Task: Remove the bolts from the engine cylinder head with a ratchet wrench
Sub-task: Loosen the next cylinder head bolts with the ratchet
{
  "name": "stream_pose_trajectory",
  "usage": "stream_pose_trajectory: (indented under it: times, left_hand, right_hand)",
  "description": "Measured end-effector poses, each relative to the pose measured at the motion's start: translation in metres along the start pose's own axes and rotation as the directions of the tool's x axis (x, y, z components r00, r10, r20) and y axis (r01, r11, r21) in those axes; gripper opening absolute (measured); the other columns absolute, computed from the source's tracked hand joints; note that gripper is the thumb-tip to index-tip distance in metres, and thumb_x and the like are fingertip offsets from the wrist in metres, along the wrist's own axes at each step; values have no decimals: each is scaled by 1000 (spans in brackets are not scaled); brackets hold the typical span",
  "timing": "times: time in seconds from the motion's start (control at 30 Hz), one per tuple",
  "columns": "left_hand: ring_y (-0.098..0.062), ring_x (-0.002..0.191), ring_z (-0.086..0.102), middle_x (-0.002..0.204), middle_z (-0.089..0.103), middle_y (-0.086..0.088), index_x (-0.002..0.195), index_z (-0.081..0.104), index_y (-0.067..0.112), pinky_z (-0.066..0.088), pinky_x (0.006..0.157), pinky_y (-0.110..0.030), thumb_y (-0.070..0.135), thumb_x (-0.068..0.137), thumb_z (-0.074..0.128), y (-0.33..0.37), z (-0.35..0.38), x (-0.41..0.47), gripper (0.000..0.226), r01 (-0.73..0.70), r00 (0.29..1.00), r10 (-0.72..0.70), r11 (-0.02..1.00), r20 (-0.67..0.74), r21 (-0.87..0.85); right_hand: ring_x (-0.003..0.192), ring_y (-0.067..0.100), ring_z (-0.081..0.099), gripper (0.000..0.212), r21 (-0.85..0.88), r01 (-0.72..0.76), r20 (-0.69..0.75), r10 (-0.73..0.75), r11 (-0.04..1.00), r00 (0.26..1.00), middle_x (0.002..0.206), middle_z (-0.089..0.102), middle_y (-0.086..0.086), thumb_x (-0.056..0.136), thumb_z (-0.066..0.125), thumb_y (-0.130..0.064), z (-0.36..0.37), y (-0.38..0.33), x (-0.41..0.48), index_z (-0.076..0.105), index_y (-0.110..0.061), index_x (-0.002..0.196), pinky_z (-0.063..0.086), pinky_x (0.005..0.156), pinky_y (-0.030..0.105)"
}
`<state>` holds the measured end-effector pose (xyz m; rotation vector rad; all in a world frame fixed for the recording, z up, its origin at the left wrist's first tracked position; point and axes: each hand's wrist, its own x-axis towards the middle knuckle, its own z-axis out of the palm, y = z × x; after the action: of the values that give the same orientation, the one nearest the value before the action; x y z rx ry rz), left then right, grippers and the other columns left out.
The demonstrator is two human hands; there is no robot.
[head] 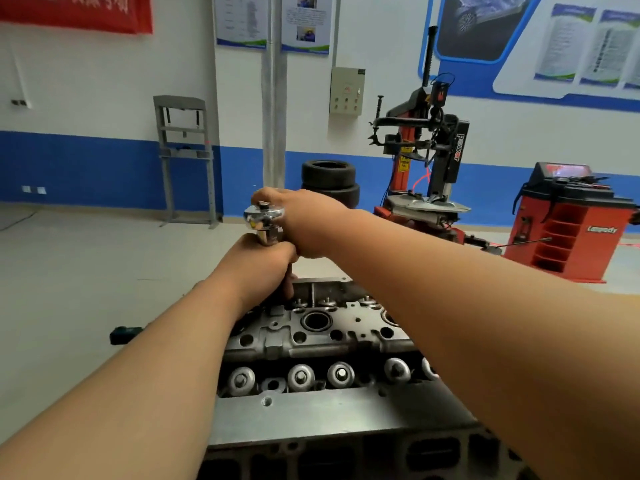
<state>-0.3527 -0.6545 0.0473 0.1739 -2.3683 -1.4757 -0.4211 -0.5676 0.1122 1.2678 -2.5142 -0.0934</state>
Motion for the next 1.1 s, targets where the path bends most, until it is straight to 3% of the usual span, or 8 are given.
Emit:
stream_pose_trajectory:
  times: [0.23,0.4,0.5,0.67,0.8,0.93,1.0,1.1]
  left_hand:
    - [-19,78,70,44,60,-7,44,58,10,49,83,-35,20,85,49,8,6,-6,43,32,996,-30,999,-81,28]
    - [-5,48,58,40,56,-2,53,54,9,36,57,-26,17,87,43,11,8,-13,36,17,997,-9,995,-81,102]
    - [-7,36,49,41,56,-2,55,54,9,40,59,-30,17,84,44,10,9,-13,32,30,998,-24,994,-54,108]
    - [-21,77,69,53,66,-5,52,64,15,49,80,-39,38,74,57,4,2,-6,32,32,999,-32,999,-7,3]
    - [-10,77,70,56,68,-4,41,64,19,47,84,-36,39,64,51,-2,1,0,33,22,1000,-22,1000,8,9]
    - [-9,79,70,55,68,-6,50,60,12,48,84,-36,32,71,48,-1,0,1,31,39,999,-39,999,-14,24]
    - [-13,81,70,54,67,-7,57,59,11,48,86,-39,31,74,48,3,1,-3,29,33,999,-33,999,-18,31]
    - [-21,84,69,52,66,-7,57,60,9,50,86,-41,26,82,49,7,4,-11,32,43,998,-42,999,-55,28]
  right_hand:
    - [83,31,55,44,-206,-422,-67,418,883,906,122,45,13,89,50,-6,-28,-16,-84,35,-8,130,47,61,40]
    - [44,20,28,80,-373,-292,-139,259,881,956,141,19,26,90,50,-19,-20,-58,-171,-3,2,146,19,33,22]
    - [45,20,29,85,-359,-295,-183,243,885,953,131,34,21,85,60,-34,-24,-54,-164,8,-4,145,18,36,22]
    - [76,21,49,45,-32,-326,6,327,945,945,100,47,1,88,58,-26,-28,3,-80,36,-18,125,37,58,31]
    - [59,14,41,6,-74,-279,79,285,957,955,74,45,0,94,47,-16,-24,3,2,50,-11,96,32,55,27]
    - [69,16,47,5,-5,-178,70,178,984,981,85,52,2,93,47,-16,-16,0,9,51,-14,95,38,59,24]
    - [80,21,52,12,13,-265,67,263,964,962,90,52,2,92,49,-17,-17,0,-6,52,-13,103,47,73,34]
    - [71,21,49,30,-6,-447,55,447,894,893,86,47,5,88,55,-11,-25,-5,-44,46,-8,116,42,58,35]
